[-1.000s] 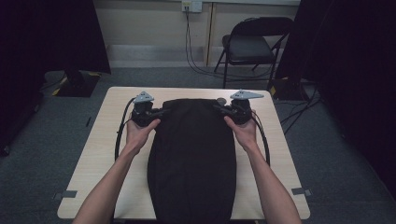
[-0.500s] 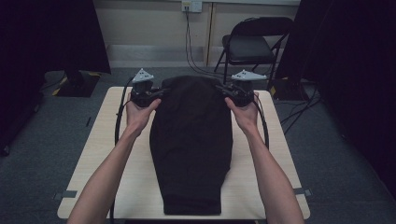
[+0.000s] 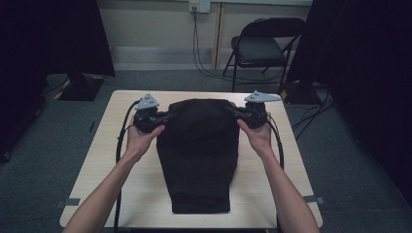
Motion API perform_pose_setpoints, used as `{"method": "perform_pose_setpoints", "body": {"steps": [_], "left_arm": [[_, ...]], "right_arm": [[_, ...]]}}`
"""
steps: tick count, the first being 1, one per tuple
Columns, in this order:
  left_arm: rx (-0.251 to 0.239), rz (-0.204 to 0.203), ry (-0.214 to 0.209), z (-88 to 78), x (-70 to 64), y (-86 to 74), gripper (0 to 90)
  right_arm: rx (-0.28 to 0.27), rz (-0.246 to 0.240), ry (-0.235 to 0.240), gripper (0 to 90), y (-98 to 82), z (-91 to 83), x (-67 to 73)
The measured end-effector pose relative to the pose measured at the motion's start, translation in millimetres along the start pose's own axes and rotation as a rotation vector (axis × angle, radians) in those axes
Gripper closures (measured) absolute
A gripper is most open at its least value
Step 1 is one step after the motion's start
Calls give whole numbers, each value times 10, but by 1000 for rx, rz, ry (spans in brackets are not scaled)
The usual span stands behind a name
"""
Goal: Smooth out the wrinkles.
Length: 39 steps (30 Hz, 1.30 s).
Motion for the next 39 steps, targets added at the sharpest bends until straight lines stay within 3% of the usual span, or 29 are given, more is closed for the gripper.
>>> {"method": "perform_pose_setpoints", "body": {"steps": [1, 5, 8, 10, 19, 27, 30, 31, 33, 39], "left_arm": [[1, 2, -5, -34, -36, -40, 832], [18, 15, -30, -143, -183, -212, 832], [-3, -8, -66, -222, -301, -281, 831], [-3, 2, -80, -285, -411, -360, 832], [-9, -3, -134, -518, -693, -616, 828], [111, -4, -173, -482, -837, -1123, 815], [152, 1, -178, -476, -868, -1225, 807], [157, 5, -181, -481, -887, -1250, 790], [169, 8, -191, -499, -920, -1286, 784], [116, -17, -191, -611, -893, -1162, 652]], "right_arm": [[-1, -13, 15, 842, -60, -49, 86], [-16, -6, 42, 842, -146, -121, 211], [-20, 3, 67, 843, -254, -180, 330], [-25, 5, 88, 843, -328, -259, 422], [-18, 9, 142, 841, -552, -562, 684], [116, 3, 182, 835, -1140, -589, 908], [156, 4, 198, 825, -1313, -617, 975], [184, -10, 207, 803, -1412, -641, 1029], [192, -9, 211, 798, -1440, -653, 1046], [217, -19, 240, 683, -1528, -794, 1140]]}}
Point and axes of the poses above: each handheld gripper's, and its own axes: z roughly forward along the jaws, y roughly out of its top, x roughly to its left, the point moved 9 cm from there along z, roughly forward along the jaws, and after that the axes turned 4 degrees about -z, right-handed, at the moved point
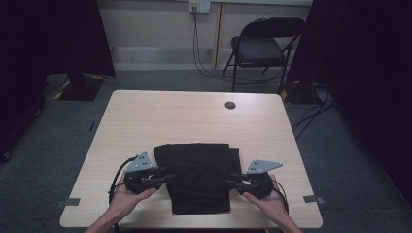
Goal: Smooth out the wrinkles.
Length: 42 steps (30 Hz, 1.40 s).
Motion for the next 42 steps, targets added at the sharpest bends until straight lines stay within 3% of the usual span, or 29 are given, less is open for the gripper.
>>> {"method": "perform_pose_setpoints", "body": {"steps": [2, 5, 7, 8, 9, 10, 14, 17, 18, 19, 21, 24, 25, 26, 27, 29, 31, 33, 35, 37, 38, 42], "left_arm": [[-44, -37, -12, -37, 37, 106, 592], [-109, -53, 12, -81, 169, 321, 589], [-137, -83, -13, -56, 235, 417, 553], [-128, -87, 5, -25, 272, 424, 555], [-85, -77, 40, 50, 323, 400, 556], [-65, -76, 47, 99, 333, 378, 558], [-13, -89, -5, 309, 247, 250, 553], [98, -28, -28, 375, 88, 76, 559], [116, -19, -65, 363, 10, 38, 560], [120, -13, -109, 329, -84, 14, 578], [79, -12, -127, 267, -139, 49, 568], [25, -58, -81, 238, -41, 124, 538], [13, -74, -65, 245, 11, 144, 542], [4, -89, -53, 255, 48, 159, 542], [-8, -99, -33, 263, 92, 175, 540], [-8, -112, -38, 288, 109, 171, 534], [70, -79, -53, 338, 32, 65, 530], [175, -50, -91, 359, -90, -123, 536], [247, -51, -75, 345, -119, -303, 528], [245, -44, -74, 312, -127, -372, 521], [236, -52, -73, 299, -109, -364, 521], [160, -84, -63, 364, -32, -208, 483]], "right_arm": [[-18, 2, 7, 673, 25, -36, 16], [-18, -3, 29, 696, 30, -22, 66], [-14, -10, 40, 694, 20, 1, 104], [-10, -13, 51, 693, 14, 24, 138], [-9, -16, 57, 684, 16, 35, 159], [-11, -23, 64, 681, 29, 49, 184], [-59, -28, 94, 657, 163, 23, 240], [-77, -30, 85, 684, 266, 35, 219], [-74, -27, 69, 692, 285, 65, 193], [-66, -17, 67, 694, 299, 187, 185], [-52, -17, 67, 692, 289, 244, 192], [16, -41, 96, 665, 200, 477, 299], [61, -61, 120, 610, 101, 582, 398], [61, -61, 120, 610, 101, 582, 398], [103, -102, 115, 567, -11, 646, 483], [123, -130, 111, 524, -58, 662, 522], [123, -137, 126, 486, -63, 642, 566], [101, -114, 133, 455, -22, 607, 532], [67, -76, 100, 437, 44, 578, 395], [33, -47, 53, 438, 133, 556, 229], [33, -47, 53, 438, 133, 556, 229], [31, -36, -8, 456, 228, 672, -41]]}}
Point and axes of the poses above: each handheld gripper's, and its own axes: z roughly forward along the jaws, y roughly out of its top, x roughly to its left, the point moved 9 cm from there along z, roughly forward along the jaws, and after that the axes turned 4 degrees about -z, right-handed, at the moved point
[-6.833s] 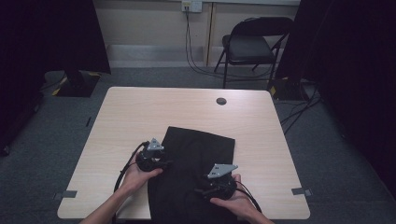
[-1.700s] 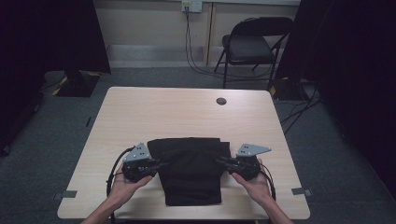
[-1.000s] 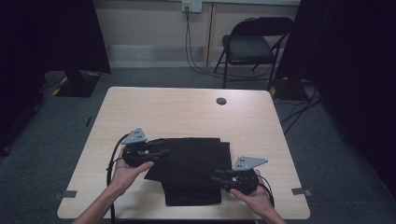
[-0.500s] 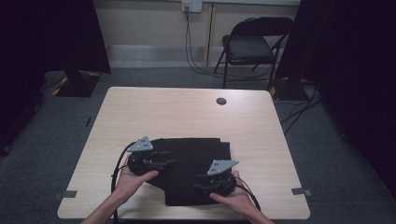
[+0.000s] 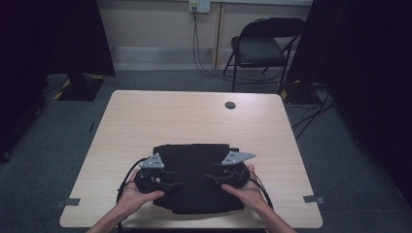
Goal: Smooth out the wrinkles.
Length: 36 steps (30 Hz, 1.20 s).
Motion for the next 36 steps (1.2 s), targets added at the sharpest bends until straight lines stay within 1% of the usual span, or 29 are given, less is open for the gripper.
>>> {"method": "perform_pose_setpoints", "body": {"steps": [1, 2, 4, 6, 7, 8, 9, 11, 13, 14, 16, 17, 18, 19, 20, 21, 22, 23, 25, 26, 28, 29, 30, 31, 32, 33, 34, 35, 36], "left_arm": [[5, -5, 8, 43, 2, 15, 483], [17, 2, -4, 108, -25, 19, 483], [64, 26, 36, 229, -32, -23, 482], [77, 21, 53, 313, -10, -56, 480], [77, 17, 55, 345, 8, -61, 457], [81, 19, 59, 366, 34, -61, 457], [81, 12, 58, 384, 58, -61, 437], [87, -4, 50, 438, 102, -59, 415], [87, -6, 44, 480, 119, -40, 409], [81, -1, 38, 504, 119, -23, 409], [78, 13, 29, 547, 105, 10, 410], [81, 26, 23, 569, 86, 28, 409], [86, 40, 7, 598, 56, 46, 409], [95, 54, 1, 634, 34, 68, 409], [96, 57, 0, 660, 22, 81, 409], [101, 69, 6, 699, 13, 93, 413], [106, 75, 17, 732, 11, 102, 413], [99, 71, 20, 759, 8, 113, 416], [91, 55, 5, 798, 9, 119, 423], [88, 45, -3, 807, 10, 122, 423], [93, 41, -11, 823, 29, 123, 423], [94, 29, -11, 830, 39, 123, 426], [95, 29, -8, 837, 41, 121, 430], [97, 43, -5, 845, 38, 116, 430], [102, 51, 1, 843, 39, 112, 432], [105, 49, 4, 844, 39, 108, 433], [104, 45, 5, 846, 41, 108, 434], [105, 52, 7, 846, 40, 105, 435], [106, 61, 15, 848, 36, 102, 436]], "right_arm": [[3, 7, -12, 454, 2, 34, -49], [13, 7, -29, 453, -9, 80, -112], [38, 39, -48, 429, -81, 172, -234], [87, 14, -66, 427, -199, 222, -274], [78, 9, -73, 428, -286, 213, -282], [78, 9, -73, 428, -286, 213, -282], [81, 14, -78, 428, -304, 188, -275], [103, 3, -97, 429, -346, 131, -237], [105, 7, -105, 430, -409, 48, -188], [105, 14, -107, 430, -446, -4, -162], [128, 28, -111, 430, -527, -126, -80], [137, 35, -114, 430, -571, -191, -28], [150, 39, -113, 429, -614, -255, 29], [164, 47, -108, 430, -650, -315, 80], [178, 61, -96, 430, -678, -380, 128], [155, 43, -97, 415, -650, -437, 117], [155, 43, -97, 415, -650, -437, 117], [131, 39, -115, 409, -596, -455, 56], [54, 77, -151, 380, -432, -482, -128], [37, 88, -170, 369, -365, -477, -234], [42, 102, -189, 345, -278, -409, -429], [39, 110, -184, 336, -243, -353, -506], [46, 117, -172, 321, -226, -282, -562], [59, 112, -156, 313, -221, -203, -606], [64, 107, -160, 295, -220, -131, -650], [78, 106, -165, 271, -230, -63, -692], [92, 104, -162, 269, -246, 12, -733], [95, 97, -167, 260, -260, 54, -762], [108, 107, -165, 233, -283, 92, -784]]}}
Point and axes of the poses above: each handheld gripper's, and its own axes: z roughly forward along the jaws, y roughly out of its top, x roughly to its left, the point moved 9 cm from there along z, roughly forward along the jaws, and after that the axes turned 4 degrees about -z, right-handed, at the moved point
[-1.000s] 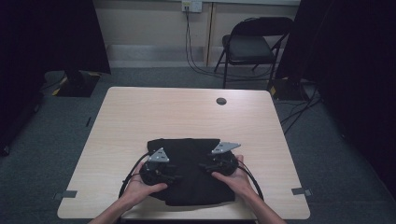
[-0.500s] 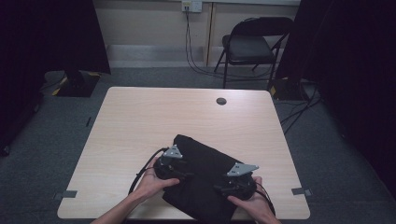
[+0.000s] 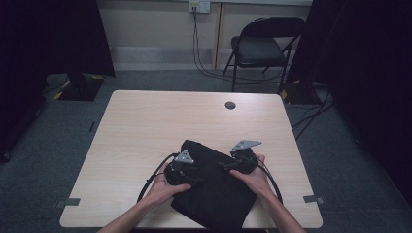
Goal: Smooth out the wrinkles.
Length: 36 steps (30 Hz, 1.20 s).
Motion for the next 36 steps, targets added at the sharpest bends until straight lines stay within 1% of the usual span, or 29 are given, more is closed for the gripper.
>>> {"method": "perform_pose_setpoints", "body": {"steps": [1, 4, 5, 7, 8, 9, 11, 12, 13, 15, 17, 19, 21, 23, 24, 25, 27, 28, 29, 31, 32, 33, 34, 35, 36], "left_arm": [[3, 4, 4, 0, 0, -2, 437], [-6, -10, 4, -1, 1, -7, 440], [-10, -12, 12, 3, -3, -5, 443], [-8, -13, 17, 1, -7, -9, 448], [-14, -16, 14, 1, -5, -10, 449], [-15, -16, 14, 0, -2, -11, 450], [-15, -10, 21, 2, -4, -14, 453], [-14, -10, 23, 1, -3, -14, 454], [-16, -11, 24, 3, -4, -14, 455], [-17, -11, 25, 2, -4, -15, 457], [-22, -19, 29, 5, -7, -14, 460], [-25, -22, 33, 5, -6, -15, 463], [-31, -32, 39, 6, 4, -12, 464], [-42, -40, 51, 16, 28, 4, 464], [-53, -62, 66, 32, 57, 32, 463], [-59, -68, 75, 42, 74, 50, 459], [-70, -82, 83, 60, 121, 95, 450], [-79, -83, 89, 57, 136, 110, 443], [-87, -75, 93, 34, 158, 125, 440], [-89, -50, 102, -44, 174, 146, 437], [-94, -47, 94, -101, 161, 165, 435], [-100, -43, 78, -171, 137, 192, 434], [-115, -30, 62, -250, 104, 229, 431], [-138, -15, 31, -352, 36, 274, 432], [-151, -7, 12, -409, -7, 293, 443]], "right_arm": [[14, 9, 1, 225, -21, 36, -19], [18, 1, 2, 214, -53, 76, -42], [21, -9, 5, 222, -55, 75, -37], [16, -15, 31, 346, -56, 59, -2], [9, -21, 59, 426, -56, 43, 38], [9, -19, 67, 459, -63, 30, 63], [6, -4, 101, 573, -67, 14, 93], [7, 3, 125, 660, -68, 7, 116], [6, 4, 142, 685, -68, 5, 137], [9, 8, 154, 747, -61, 2, 154], [11, 6, 161, 767, -50, -12, 163], [2, 11, 168, 776, -25, -31, 170], [-15, 13, 164, 781, 23, -66, 167], [-33, 1, 149, 784, 102, -101, 158], [-46, -1, 144, 784, 157, -117, 150], [-65, 0, 136, 785, 250, -130, 134], [-70, -14, 123, 785, 332, -124, 120], [-65, -29, 112, 785, 387, -112, 108], [-67, -34, 109, 785, 417, -105, 99], [-73, -37, 114, 785, 469, -95, 84], [-80, -35, 110, 785, 480, -91, 74], [-87, -28, 116, 785, 479, -81, 67], [-87, -22, 118, 785, 467, -72, 59], [-87, -19, 118, 785, 452, -61, 47], [-85, -14, 119, 785, 435, -48, 34]]}}
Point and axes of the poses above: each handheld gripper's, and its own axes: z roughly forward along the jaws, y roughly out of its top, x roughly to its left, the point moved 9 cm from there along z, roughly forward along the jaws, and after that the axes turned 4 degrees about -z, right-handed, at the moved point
